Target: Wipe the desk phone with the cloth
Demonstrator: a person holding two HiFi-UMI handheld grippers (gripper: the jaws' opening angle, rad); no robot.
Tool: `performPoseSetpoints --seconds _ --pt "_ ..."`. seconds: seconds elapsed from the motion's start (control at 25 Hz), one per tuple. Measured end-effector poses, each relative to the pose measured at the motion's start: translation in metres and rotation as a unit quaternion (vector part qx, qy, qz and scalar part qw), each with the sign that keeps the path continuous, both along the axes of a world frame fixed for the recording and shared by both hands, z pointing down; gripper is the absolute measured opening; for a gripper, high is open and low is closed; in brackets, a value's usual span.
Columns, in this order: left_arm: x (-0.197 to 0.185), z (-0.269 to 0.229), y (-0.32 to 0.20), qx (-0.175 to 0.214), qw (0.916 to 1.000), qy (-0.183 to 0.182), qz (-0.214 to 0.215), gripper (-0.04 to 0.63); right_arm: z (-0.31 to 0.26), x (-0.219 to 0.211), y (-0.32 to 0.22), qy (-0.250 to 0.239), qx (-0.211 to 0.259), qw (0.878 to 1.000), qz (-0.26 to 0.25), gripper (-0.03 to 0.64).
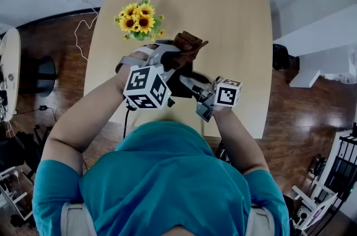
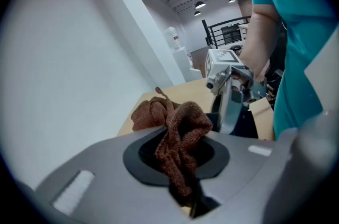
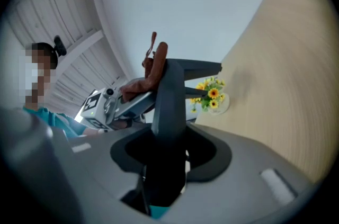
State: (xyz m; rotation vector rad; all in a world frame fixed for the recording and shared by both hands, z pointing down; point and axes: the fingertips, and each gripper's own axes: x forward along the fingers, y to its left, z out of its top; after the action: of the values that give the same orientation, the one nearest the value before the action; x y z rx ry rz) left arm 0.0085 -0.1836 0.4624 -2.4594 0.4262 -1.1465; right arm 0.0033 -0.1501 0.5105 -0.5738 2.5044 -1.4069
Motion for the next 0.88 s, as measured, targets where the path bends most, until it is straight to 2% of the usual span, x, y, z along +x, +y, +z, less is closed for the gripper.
performPoseSetpoints --seconds 0.16,0.32,0.44,0.56,0.64,0.76,0.88 --pt "0.000 -0.012 -0.009 -0.061 0.9979 0.018 -0.005 0.071 -0.001 0.003 0.007 -0.001 0.006 1.000 -0.003 0.156" --pt "-0.001 -0.017 -0.023 -0.137 0.9900 0.033 -0.002 0.072 0.001 0.007 0.014 0.009 0.022 1.000 -0.005 0.156" --pt "-0.006 -0.019 -0.036 -0.226 0.9729 0.046 -0.015 0.072 -0.003 0.001 0.028 0.027 0.053 0.998 -0.030 0.156" --pt "-0.008 0.000 -0.041 -0.293 0.9555 0.024 -0.019 0.072 -0.013 -0.012 0.042 0.049 0.090 0.993 -0.065 0.156" --pt "-0.005 0.011 -0.043 -0.316 0.9484 0.017 -0.023 0.071 -0.015 -0.018 0.048 0.056 0.098 0.990 -0.079 0.156" --pt "0.007 0.009 -0.041 -0.352 0.9345 0.045 -0.026 0.071 -0.009 -0.019 0.049 0.061 0.087 0.991 -0.077 0.156" --pt "0.015 0.001 -0.034 -0.364 0.9303 0.045 -0.006 0.069 0.003 -0.011 0.044 0.068 0.068 0.994 -0.060 0.156"
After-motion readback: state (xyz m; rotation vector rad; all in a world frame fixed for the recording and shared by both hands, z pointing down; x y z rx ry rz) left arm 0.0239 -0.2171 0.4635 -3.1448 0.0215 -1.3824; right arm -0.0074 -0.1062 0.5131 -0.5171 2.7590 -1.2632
